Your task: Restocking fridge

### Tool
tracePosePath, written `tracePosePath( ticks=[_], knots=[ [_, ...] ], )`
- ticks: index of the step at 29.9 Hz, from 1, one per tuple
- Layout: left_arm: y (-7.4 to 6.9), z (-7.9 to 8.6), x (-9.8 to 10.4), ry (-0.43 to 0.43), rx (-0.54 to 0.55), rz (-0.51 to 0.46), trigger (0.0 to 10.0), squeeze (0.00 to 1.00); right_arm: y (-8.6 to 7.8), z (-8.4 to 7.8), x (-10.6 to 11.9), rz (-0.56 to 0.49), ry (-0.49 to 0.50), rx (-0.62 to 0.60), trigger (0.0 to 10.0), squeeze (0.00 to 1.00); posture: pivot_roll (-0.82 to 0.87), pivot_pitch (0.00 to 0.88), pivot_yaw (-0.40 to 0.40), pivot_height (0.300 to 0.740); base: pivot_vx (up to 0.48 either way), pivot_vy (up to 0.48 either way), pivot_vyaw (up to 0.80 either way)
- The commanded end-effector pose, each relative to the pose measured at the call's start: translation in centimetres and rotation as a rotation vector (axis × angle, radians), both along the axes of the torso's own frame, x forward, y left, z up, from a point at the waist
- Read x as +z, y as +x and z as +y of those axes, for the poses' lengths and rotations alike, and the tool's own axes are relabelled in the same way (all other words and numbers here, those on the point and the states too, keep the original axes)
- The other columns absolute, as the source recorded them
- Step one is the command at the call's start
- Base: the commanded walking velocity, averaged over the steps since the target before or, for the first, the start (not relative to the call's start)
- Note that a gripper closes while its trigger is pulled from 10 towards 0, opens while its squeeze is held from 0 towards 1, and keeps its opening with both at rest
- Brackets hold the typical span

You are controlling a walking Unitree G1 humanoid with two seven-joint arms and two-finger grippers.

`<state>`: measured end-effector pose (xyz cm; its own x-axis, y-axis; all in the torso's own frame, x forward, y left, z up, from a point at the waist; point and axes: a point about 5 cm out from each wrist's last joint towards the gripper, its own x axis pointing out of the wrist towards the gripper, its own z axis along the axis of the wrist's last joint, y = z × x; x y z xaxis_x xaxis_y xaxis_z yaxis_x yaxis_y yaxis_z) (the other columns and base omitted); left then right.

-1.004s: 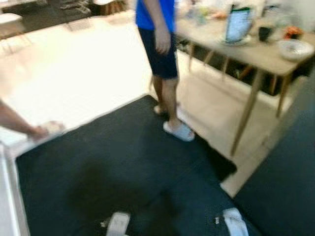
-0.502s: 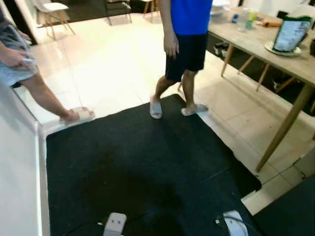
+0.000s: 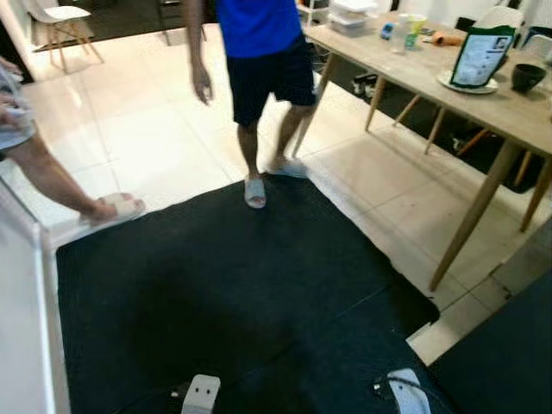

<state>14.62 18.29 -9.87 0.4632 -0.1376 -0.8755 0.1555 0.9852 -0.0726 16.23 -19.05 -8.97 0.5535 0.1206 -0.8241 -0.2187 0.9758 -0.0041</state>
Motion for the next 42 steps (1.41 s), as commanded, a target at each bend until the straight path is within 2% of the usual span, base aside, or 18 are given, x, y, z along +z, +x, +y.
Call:
tracePosePath(
  ticks=[1,20,42],
  knots=[
    [-0.88,-0.18,-0.35,-0.013,-0.014,0.041,10.0,0.00,-0.65,0.18,-0.33,0.028,-0.001,0.006,10.0,0.00,-0.10,0.111,-0.019,0.740,0.379,0.000,0.00],
    [-0.87,-0.30,-0.36,-0.018,-0.025,0.045,10.0,0.00,-0.57,0.26,-0.29,0.024,0.002,0.010,10.0,0.00,-0.10,0.109,-0.018,0.740,0.393,0.000,0.00],
    [-0.91,-0.44,-0.38,-0.023,-0.027,0.046,10.0,0.00,-0.62,0.35,-0.32,0.026,0.003,0.012,10.0,0.00,-0.10,0.112,-0.019,0.740,0.480,0.000,0.00]
  ],
)
